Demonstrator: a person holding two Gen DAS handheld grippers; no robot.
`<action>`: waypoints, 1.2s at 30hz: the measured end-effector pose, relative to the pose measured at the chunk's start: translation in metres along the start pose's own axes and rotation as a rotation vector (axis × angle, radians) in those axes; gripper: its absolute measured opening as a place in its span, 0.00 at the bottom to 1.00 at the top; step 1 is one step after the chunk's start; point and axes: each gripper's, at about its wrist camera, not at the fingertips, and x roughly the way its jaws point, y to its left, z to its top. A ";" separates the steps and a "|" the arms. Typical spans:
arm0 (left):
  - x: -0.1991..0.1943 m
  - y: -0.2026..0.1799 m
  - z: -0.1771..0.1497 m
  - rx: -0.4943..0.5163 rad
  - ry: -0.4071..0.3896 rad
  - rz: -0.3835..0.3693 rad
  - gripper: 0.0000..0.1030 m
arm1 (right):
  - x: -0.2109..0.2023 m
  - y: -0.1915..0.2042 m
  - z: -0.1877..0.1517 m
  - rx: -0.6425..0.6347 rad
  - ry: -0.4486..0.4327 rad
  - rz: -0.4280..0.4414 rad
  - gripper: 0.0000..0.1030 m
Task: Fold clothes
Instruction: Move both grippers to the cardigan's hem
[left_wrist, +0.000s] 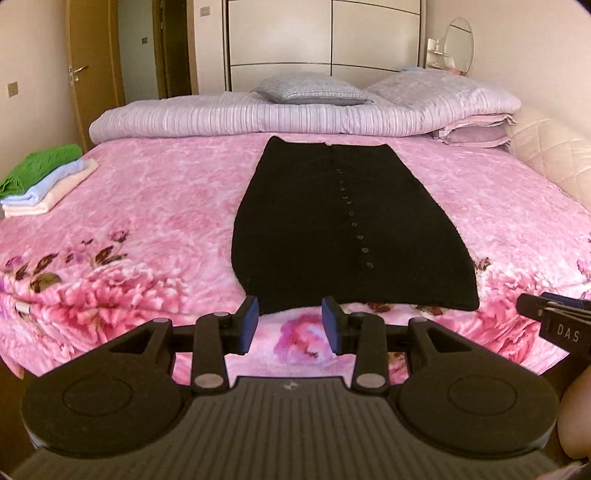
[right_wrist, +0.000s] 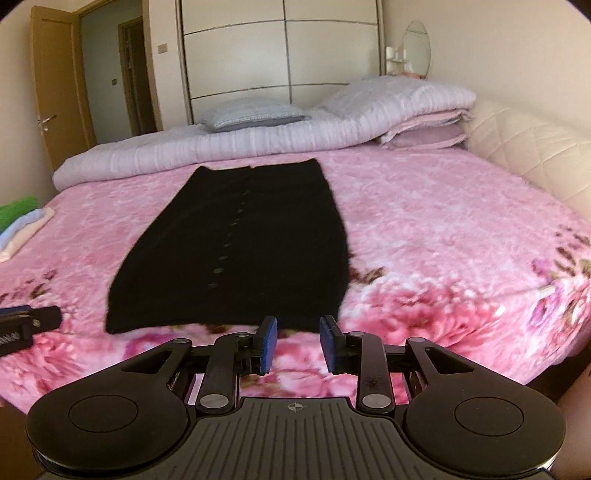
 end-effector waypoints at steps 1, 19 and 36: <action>0.001 0.000 -0.001 -0.002 0.008 0.002 0.33 | 0.001 0.002 -0.001 -0.001 0.009 0.007 0.31; 0.011 0.003 -0.021 0.000 0.069 0.001 0.33 | 0.008 0.008 -0.017 -0.027 0.071 0.011 0.34; 0.009 0.020 -0.012 -0.031 0.056 -0.020 0.33 | 0.009 0.010 -0.006 -0.036 0.059 0.031 0.34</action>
